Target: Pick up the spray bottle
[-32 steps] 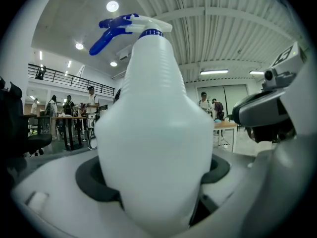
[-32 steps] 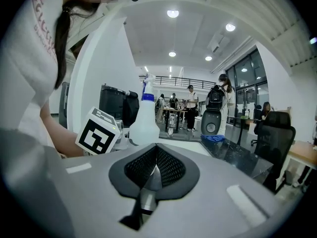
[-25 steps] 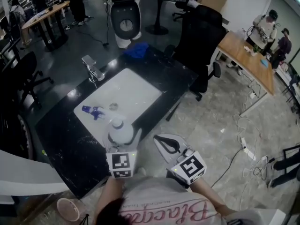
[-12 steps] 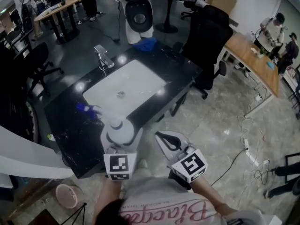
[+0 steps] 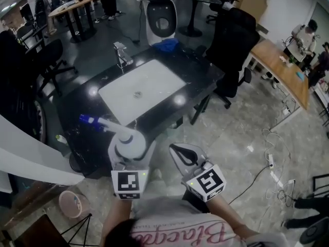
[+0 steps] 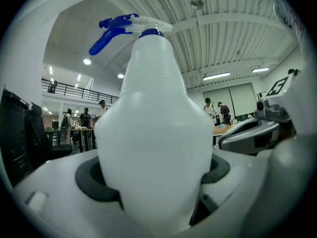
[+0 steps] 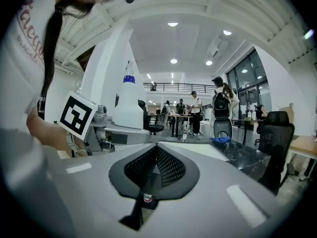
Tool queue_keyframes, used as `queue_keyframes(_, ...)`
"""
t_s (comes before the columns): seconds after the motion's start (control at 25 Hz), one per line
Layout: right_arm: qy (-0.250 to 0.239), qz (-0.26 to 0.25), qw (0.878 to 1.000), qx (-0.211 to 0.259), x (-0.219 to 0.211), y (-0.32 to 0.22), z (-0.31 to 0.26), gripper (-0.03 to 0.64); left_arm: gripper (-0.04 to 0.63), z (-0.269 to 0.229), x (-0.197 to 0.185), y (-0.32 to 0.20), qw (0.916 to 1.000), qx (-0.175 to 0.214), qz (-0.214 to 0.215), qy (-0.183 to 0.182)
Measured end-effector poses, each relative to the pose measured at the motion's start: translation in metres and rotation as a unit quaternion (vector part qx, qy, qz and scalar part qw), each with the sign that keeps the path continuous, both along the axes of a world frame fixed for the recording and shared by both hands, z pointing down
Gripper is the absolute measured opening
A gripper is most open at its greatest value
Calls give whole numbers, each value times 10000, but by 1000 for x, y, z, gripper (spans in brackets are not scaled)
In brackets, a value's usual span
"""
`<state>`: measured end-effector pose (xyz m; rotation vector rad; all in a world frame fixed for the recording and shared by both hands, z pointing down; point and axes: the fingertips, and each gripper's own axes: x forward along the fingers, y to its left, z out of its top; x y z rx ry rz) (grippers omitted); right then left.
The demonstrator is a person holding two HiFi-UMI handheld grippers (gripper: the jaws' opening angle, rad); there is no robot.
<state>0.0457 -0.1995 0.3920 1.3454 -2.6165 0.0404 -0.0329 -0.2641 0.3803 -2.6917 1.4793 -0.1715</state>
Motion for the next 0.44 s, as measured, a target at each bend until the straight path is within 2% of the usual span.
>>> queue_keyframes(0.2,-71,-105,9998,155,-7,18,-3,2,431,3,-5,24,10000,-6,-2,-11)
queue_keyframes(0.44,-76,-188,9998,55,-20,34,6,2,431,2,-14,41,10000,-10,-51,70)
